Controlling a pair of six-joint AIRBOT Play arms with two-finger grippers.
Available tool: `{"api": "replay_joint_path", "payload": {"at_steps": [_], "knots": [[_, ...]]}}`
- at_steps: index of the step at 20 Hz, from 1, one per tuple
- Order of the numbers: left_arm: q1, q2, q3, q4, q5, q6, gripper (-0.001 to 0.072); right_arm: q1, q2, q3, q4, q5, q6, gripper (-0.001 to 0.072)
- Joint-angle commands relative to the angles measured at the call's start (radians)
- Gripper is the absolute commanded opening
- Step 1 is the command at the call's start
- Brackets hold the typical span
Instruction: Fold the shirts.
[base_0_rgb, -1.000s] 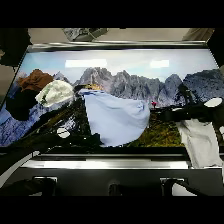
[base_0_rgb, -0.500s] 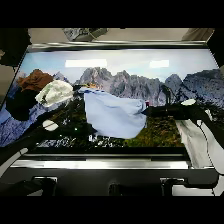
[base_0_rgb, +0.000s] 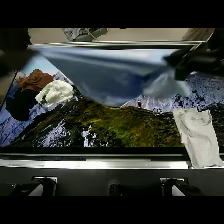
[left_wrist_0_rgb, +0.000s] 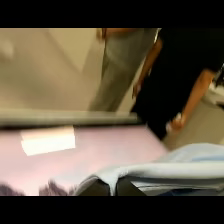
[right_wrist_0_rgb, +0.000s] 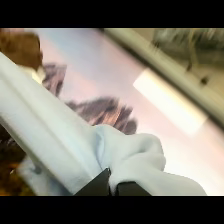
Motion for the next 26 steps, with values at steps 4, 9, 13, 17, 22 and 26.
{"api": "replay_joint_path", "payload": {"at_steps": [4, 9, 13, 17, 22, 26], "knots": [[0.103, 0.164, 0.343, 0.045, 0.029, -0.071, 0.0031, -0.001, 0.349, 0.145, -0.092, 0.011, 0.158, 0.0049], [0.103, 0.151, 0.334, 0.407, -0.065, -0.233, 0.0031, -0.001, 0.327, 0.143, -0.306, 0.330, 0.328, 0.0050], [0.094, 0.081, 0.119, 0.442, -0.249, -0.254, 0.0031, 0.000, 0.171, -0.032, -0.337, 0.694, 0.372, 0.0048], [0.005, -0.007, -0.289, 0.438, -0.122, -0.242, 0.0032, 0.000, 0.073, -0.484, -0.311, 0.400, 0.355, 0.0048], [-0.037, -0.312, -0.388, 0.427, 0.181, -0.224, 0.0033, 0.000, -0.291, -0.560, -0.109, -0.068, 0.285, 0.0049], [-0.036, -0.565, -0.220, 0.412, 0.203, -0.224, 0.0034, 0.000, -0.555, -0.417, 0.252, -0.346, 0.212, 0.0050]]}}
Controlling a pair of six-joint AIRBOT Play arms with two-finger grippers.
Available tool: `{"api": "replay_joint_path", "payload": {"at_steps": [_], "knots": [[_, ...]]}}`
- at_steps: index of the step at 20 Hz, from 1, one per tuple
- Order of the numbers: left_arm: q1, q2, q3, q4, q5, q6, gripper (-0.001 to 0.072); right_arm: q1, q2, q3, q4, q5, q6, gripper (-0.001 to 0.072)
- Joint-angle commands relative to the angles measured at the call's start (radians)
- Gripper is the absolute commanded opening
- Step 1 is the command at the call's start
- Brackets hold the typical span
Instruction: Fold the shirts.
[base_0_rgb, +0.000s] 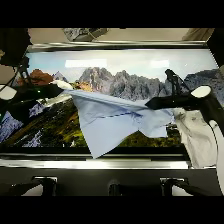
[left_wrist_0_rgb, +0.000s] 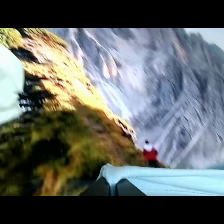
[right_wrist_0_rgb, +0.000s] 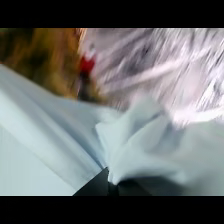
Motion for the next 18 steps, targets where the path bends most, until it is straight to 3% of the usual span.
{"api": "replay_joint_path", "payload": {"at_steps": [1, 2, 3, 4, 5, 6, 9, 11, 13, 14, 18], "knots": [[-0.005, -0.209, 0.097, -0.047, 0.118, 0.002, 0.0034, 0.000, -0.225, 0.092, 0.352, -0.290, -0.079, 0.0055], [-0.005, -0.244, 0.112, -0.073, 0.118, 0.002, 0.0035, 0.004, -0.266, 0.120, 0.426, -0.302, -0.118, 0.0173], [-0.005, -0.268, 0.113, -0.114, 0.117, 0.002, 0.0051, 0.008, -0.292, 0.138, 0.471, -0.290, -0.150, 0.0377], [-0.004, -0.284, 0.113, -0.143, 0.103, 0.002, 0.0236, 0.005, -0.304, 0.153, 0.492, -0.246, -0.186, 0.0542], [0.001, -0.286, 0.113, -0.146, 0.076, 0.002, 0.0592, -0.012, -0.303, 0.169, 0.491, -0.180, -0.229, 0.0606], [0.020, -0.280, 0.120, -0.143, 0.010, 0.001, 0.0720, -0.050, -0.293, 0.191, 0.488, -0.079, -0.268, 0.0609], [0.110, -0.261, 0.149, -0.137, -0.298, 0.002, 0.0720, -0.210, -0.221, 0.227, 0.378, 0.175, -0.220, 0.0609], [0.142, -0.238, 0.127, -0.121, -0.451, 0.002, 0.0720, -0.281, -0.171, 0.227, 0.137, 0.277, -0.142, 0.0609], [0.133, -0.180, 0.042, -0.069, -0.494, 0.002, 0.0720, -0.294, -0.154, 0.226, -0.136, 0.371, -0.078, 0.0609], [0.124, -0.141, -0.022, -0.062, -0.490, 0.002, 0.0720, -0.288, -0.154, 0.219, -0.202, 0.393, -0.074, 0.0624], [0.063, 0.017, -0.322, -0.067, -0.431, 0.000, 0.0720, -0.288, -0.156, 0.144, -0.117, 0.309, -0.078, 0.0673]]}}
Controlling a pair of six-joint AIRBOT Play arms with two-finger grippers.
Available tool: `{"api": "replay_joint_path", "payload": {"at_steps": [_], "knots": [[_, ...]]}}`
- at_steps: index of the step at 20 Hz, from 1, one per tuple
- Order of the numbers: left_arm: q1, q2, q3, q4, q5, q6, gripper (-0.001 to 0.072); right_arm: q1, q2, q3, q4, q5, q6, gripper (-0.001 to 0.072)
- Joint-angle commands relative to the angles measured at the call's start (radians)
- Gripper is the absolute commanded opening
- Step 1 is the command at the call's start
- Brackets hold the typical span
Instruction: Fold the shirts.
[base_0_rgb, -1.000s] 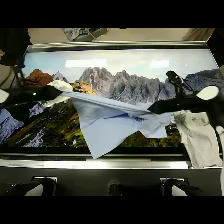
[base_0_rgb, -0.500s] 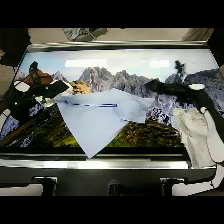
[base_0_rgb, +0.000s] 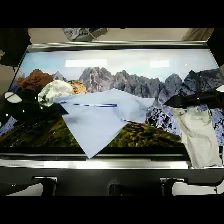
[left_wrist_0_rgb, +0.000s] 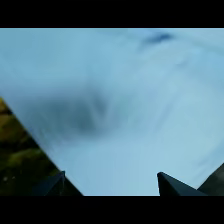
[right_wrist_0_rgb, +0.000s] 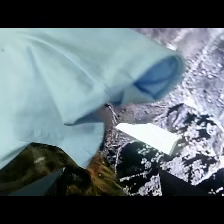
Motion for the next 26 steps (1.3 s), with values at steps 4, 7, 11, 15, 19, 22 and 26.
{"api": "replay_joint_path", "payload": {"at_steps": [4, 7, 11, 15, 19, 22, 26], "knots": [[-0.112, 0.127, -0.319, -0.088, 0.099, -0.001, 0.0720, 0.007, -0.010, -0.065, 0.055, -0.029, -0.020, 0.0673], [-0.199, 0.116, -0.340, -0.098, 0.141, -0.017, 0.0720, 0.045, -0.024, -0.065, 0.051, -0.039, -0.040, 0.0683], [-0.278, 0.112, -0.343, -0.098, 0.142, -0.052, 0.0720, 0.096, -0.043, -0.065, 0.052, -0.117, -0.037, 0.0699], [-0.267, 0.114, -0.337, -0.098, 0.143, -0.050, 0.0715, 0.100, -0.043, -0.065, 0.087, -0.200, -0.006, 0.0690], [-0.144, 0.114, -0.251, -0.074, 0.172, -0.043, 0.0715, 0.100, -0.044, -0.066, 0.132, -0.141, -0.035, 0.0691], [-0.006, 0.110, -0.135, -0.013, 0.237, -0.044, 0.0715, 0.100, -0.063, -0.066, 0.149, -0.093, -0.035, 0.0690], [0.137, 0.057, -0.028, 0.030, 0.368, -0.100, 0.0715, 0.106, -0.084, -0.065, 0.194, -0.097, -0.036, 0.0679]]}}
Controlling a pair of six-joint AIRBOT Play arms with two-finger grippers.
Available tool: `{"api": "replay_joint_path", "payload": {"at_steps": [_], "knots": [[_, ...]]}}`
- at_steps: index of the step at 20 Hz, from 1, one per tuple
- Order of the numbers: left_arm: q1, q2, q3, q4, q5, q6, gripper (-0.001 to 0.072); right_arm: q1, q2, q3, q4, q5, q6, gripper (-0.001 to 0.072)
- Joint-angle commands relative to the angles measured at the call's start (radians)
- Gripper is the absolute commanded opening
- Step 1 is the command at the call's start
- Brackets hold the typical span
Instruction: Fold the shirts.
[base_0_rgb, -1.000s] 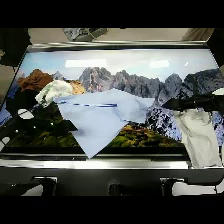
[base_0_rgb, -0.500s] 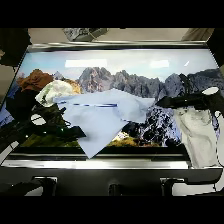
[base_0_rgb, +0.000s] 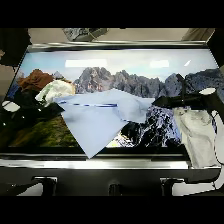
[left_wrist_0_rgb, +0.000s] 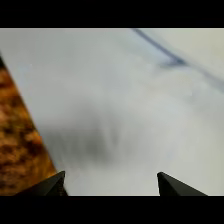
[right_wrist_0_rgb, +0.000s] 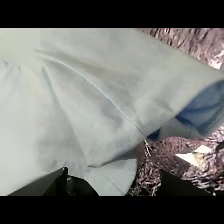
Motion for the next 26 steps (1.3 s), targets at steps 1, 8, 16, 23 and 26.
{"api": "replay_joint_path", "payload": {"at_steps": [1, 8, 16, 23, 26], "knots": [[0.111, -0.062, 0.085, 0.037, 0.114, -0.031, 0.0715, 0.018, -0.013, 0.000, 0.032, 0.003, -0.002, 0.0679], [0.028, -0.258, 0.108, 0.021, 0.249, -0.027, 0.0715, 0.131, -0.013, 0.000, 0.026, -0.125, 0.001, 0.0692], [-0.052, -0.335, 0.108, -0.030, 0.315, -0.027, 0.0634, 0.129, -0.013, 0.000, 0.018, -0.133, 0.019, 0.0689], [-0.057, -0.355, 0.108, -0.031, 0.322, -0.124, 0.0093, 0.130, -0.044, 0.000, 0.019, -0.129, 0.063, 0.0670], [-0.057, -0.351, 0.108, -0.031, 0.322, -0.124, 0.0035, 0.130, -0.056, 0.000, 0.023, -0.148, 0.063, 0.0534]]}}
